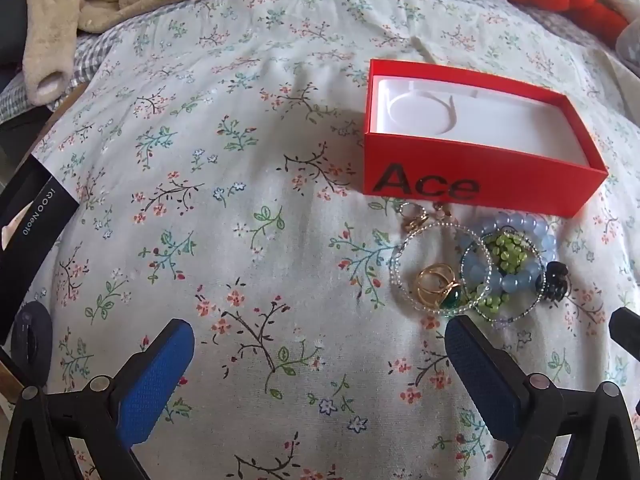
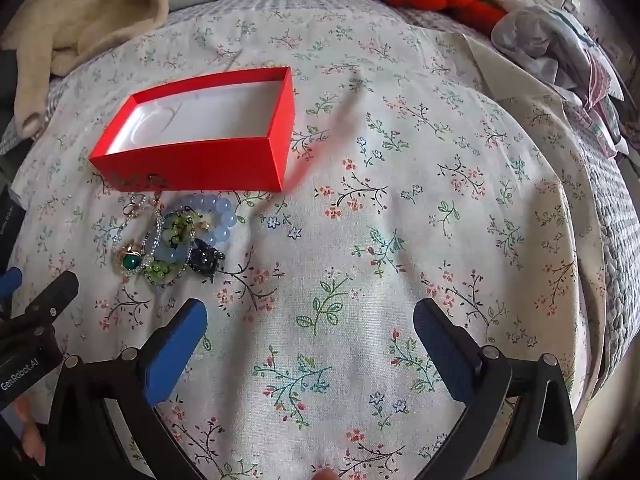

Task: Organize jewelry
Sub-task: 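Move both tools toward the jewelry pile beside the red box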

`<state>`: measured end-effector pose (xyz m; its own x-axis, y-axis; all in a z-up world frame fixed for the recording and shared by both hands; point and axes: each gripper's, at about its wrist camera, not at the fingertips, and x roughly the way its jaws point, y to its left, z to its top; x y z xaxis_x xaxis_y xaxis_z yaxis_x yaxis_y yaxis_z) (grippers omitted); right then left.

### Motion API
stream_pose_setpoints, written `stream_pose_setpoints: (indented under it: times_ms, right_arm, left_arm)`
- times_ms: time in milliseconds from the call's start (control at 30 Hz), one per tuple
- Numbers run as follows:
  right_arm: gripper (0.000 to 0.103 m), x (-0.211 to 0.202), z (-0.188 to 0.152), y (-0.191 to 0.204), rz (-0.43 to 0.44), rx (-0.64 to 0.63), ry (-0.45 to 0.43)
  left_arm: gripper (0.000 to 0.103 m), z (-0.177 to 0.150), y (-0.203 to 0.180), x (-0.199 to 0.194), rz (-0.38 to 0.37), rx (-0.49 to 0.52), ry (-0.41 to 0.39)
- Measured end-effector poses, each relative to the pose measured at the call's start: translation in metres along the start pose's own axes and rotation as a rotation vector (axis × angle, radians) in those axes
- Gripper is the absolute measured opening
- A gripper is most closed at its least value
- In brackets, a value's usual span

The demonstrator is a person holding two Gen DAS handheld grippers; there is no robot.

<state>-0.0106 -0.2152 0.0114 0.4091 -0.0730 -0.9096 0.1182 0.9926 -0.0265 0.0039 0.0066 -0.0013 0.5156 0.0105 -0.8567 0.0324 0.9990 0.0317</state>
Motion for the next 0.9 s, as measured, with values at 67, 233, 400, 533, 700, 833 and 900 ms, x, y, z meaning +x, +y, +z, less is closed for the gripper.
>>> stream_pose_setpoints:
  times_ms: [67, 233, 400, 533, 700, 833, 900]
  right_arm:
    - [0.103, 0.0003, -0.0003, -0.0019, -0.001, 0.001, -0.005]
    - [0.103, 0.0005, -0.0006, -0.0005, 0.006, -0.006, 0.000]
    - [0.103, -0.0019, 0.0000, 0.0012, 0.009, -0.020, -0.008]
    - [0.103, -0.0013, 0.0006, 0.0009, 0.011, -0.016, -0.005]
    - [0.103, -0.0016, 0.0009, 0.0012, 0.011, -0.013, -0.006]
    - [0.103, -0.0020, 0.0010, 0.0011, 0.013, -0.012, -0.006]
    - [0.103, -0.0027, 0.0025, 0.0009, 0.013, -0.009, -0.008]
  left_arm:
    - [0.103, 0.0007, 0.0002, 0.0023, -0.006, -0.001, 0.011]
    - [0.103, 0.0011, -0.0012, 0.0064, -0.023, 0.003, 0.028]
    - [0.103, 0.0013, -0.0023, 0.0073, -0.033, 0.008, 0.030]
    - [0.103, 0.0017, -0.0036, 0.0047, -0.042, 0.011, 0.025]
    - [0.103, 0.0017, -0.0055, 0.0021, -0.040, 0.017, 0.019]
    - [0.103, 0.0035, -0.0036, 0.0037, -0.041, 0.021, 0.018]
    - [0.103, 0.0042, -0.0042, 0.0037, -0.054, 0.023, 0.023]
